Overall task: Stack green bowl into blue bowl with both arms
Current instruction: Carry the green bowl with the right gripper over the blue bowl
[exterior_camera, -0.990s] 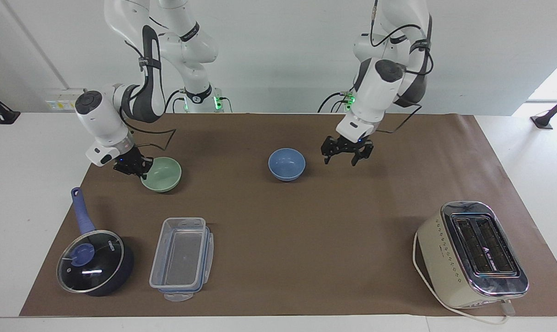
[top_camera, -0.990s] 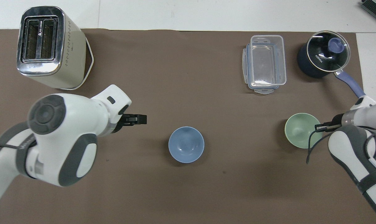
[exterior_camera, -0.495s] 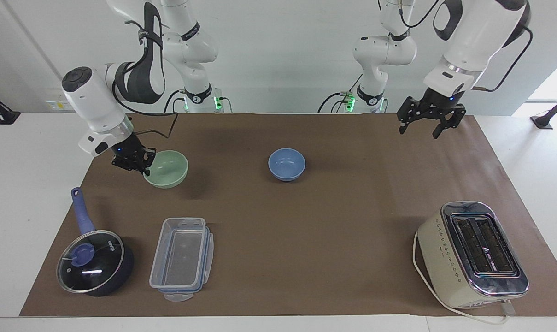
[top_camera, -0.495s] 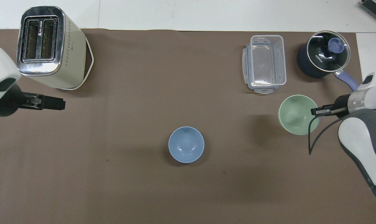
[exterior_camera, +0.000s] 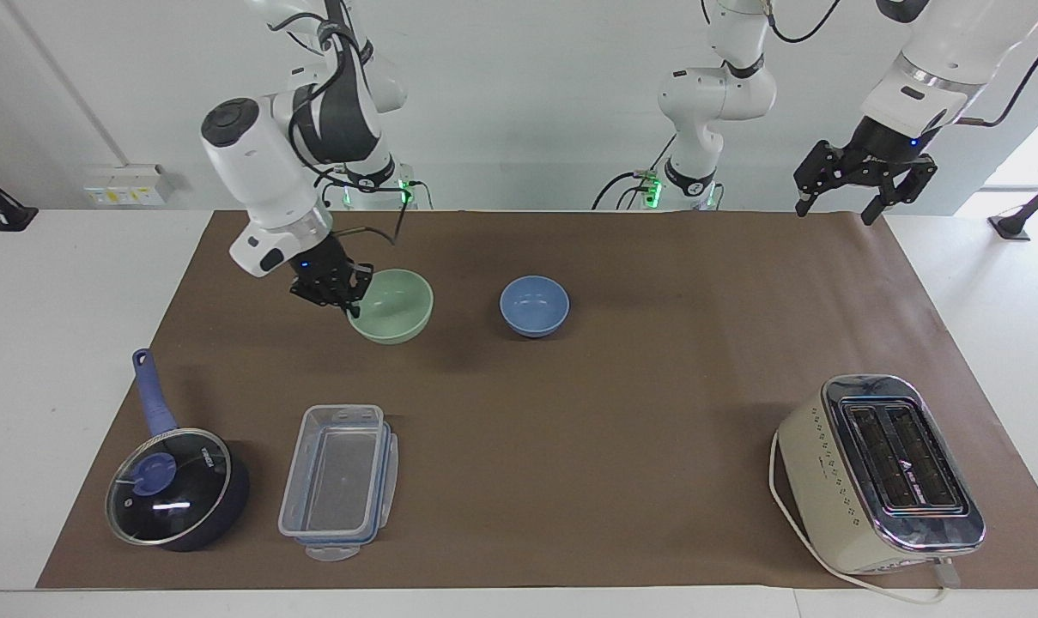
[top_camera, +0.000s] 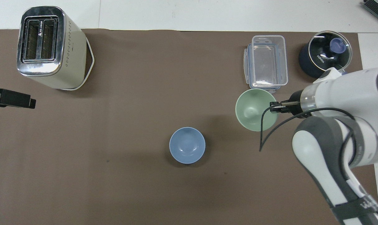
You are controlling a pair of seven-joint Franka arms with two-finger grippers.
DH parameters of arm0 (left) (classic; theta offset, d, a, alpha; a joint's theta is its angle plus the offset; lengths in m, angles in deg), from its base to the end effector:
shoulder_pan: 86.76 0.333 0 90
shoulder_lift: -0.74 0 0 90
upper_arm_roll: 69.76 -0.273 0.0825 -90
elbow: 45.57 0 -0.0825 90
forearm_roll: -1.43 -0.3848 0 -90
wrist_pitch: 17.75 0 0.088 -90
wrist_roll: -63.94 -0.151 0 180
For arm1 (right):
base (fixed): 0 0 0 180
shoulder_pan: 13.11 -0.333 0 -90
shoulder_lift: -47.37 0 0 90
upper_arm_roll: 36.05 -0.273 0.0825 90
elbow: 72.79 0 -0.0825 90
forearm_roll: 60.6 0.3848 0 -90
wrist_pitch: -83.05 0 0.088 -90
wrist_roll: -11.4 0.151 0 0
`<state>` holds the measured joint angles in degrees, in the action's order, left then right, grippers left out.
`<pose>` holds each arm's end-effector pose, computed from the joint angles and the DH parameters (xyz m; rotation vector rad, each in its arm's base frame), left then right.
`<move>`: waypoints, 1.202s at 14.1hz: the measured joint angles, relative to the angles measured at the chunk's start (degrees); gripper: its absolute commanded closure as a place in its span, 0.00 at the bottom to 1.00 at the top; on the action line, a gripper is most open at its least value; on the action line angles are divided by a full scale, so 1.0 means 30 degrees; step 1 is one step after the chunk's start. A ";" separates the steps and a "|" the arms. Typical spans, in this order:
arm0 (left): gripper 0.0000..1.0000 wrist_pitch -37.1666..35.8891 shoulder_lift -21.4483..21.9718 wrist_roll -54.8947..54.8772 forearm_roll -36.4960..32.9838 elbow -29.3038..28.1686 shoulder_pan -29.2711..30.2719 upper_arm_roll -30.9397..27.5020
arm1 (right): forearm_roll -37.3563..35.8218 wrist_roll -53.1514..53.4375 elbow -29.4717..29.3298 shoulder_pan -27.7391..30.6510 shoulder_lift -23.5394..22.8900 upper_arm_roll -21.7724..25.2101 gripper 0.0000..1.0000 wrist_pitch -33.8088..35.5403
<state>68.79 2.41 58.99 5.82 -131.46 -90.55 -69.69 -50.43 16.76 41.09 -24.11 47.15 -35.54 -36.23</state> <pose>0.5410 -0.0485 0.5823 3.0552 -0.2448 0.0632 0.5580 0.1192 0.3827 -2.9704 -0.0142 -0.1004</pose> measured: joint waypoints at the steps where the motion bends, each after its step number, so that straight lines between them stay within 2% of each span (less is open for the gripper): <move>1: 0.00 -0.0224 -0.0185 -0.0001 -0.0213 0.0275 0.0000 0.0022 | -0.0006 0.1134 -0.0003 -0.0928 -0.0023 -0.0012 1.00 -0.0083; 4: 0.00 -0.0609 -0.0273 -0.0004 -0.0383 0.0443 -0.0001 0.0100 | -0.0021 0.4547 0.0003 -0.3598 -0.0463 -0.0050 1.00 -0.0979; 8: 0.00 -0.0724 -0.0261 -0.0004 -0.0425 0.0443 0.0000 0.0101 | -0.0020 0.7285 0.0044 -0.5261 -0.0739 -0.0042 1.00 -0.1239; 11: 0.00 -0.0961 -0.0251 -0.0004 -0.0456 0.0443 0.0005 0.0081 | -0.0020 0.8358 0.1039 -0.6535 -0.1056 -0.0050 1.00 -0.3439; 17: 0.00 -0.1258 -0.0189 -0.0002 -0.0469 0.0399 0.0022 0.0063 | -0.0019 0.8541 0.2614 -0.6963 -0.1366 0.0010 1.00 -0.4889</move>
<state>65.02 1.85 58.98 4.41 -130.26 -90.49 -69.51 -50.49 42.38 48.93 -45.00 43.05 -35.51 -50.90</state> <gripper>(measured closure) 0.000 0.947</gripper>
